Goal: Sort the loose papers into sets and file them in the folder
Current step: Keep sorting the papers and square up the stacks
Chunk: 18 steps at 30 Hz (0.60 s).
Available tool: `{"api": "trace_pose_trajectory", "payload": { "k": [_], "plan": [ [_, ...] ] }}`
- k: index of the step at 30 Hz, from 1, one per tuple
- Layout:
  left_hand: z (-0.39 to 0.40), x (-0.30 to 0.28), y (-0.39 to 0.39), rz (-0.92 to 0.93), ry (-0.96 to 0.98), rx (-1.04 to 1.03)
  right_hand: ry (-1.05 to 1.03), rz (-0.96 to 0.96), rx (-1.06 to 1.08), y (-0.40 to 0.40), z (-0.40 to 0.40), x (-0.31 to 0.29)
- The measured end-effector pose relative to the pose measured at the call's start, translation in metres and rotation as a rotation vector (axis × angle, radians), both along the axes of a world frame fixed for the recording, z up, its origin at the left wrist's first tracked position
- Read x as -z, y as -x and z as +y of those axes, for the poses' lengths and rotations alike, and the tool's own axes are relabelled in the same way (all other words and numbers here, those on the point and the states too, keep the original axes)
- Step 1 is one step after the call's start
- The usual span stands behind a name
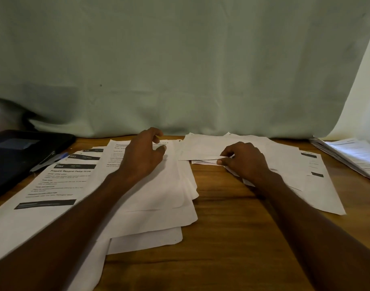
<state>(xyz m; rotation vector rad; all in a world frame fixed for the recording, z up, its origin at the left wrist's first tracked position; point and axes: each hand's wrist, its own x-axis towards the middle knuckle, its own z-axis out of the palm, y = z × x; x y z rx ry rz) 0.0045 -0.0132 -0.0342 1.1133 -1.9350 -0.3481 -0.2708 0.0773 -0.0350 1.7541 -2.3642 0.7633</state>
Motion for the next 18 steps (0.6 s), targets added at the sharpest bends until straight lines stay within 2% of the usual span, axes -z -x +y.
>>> {"api": "trace_pose_trajectory", "payload": {
  "k": [5, 8, 10, 12, 14, 15, 18],
  "plan": [
    [0.004, -0.003, 0.002, 0.009, -0.005, 0.005, 0.164, 0.028, 0.020, 0.007, 0.007, -0.001],
    [0.006, -0.004, 0.003, 0.051, -0.008, 0.017, 0.584, -0.006, 0.113, 0.000, 0.015, -0.013],
    [0.008, -0.007, 0.004, 0.132, -0.023, 0.033, 0.873, -0.161, 0.073, -0.010, 0.022, -0.032],
    [0.010, -0.011, 0.005, 0.238, -0.062, 0.083, 1.031, -0.442, -0.030, -0.020, 0.028, -0.054],
    [0.015, -0.015, 0.006, 0.333, -0.134, 0.153, 1.056, -0.844, -0.108, -0.027, 0.034, -0.069],
    [0.018, -0.017, 0.007, 0.390, -0.184, 0.189, 1.022, -0.986, -0.137, -0.029, 0.036, -0.072],
    [0.027, -0.025, 0.007, 0.520, -0.293, 0.286, 0.932, -1.216, -0.228, -0.032, 0.036, -0.068]
  ]
}}
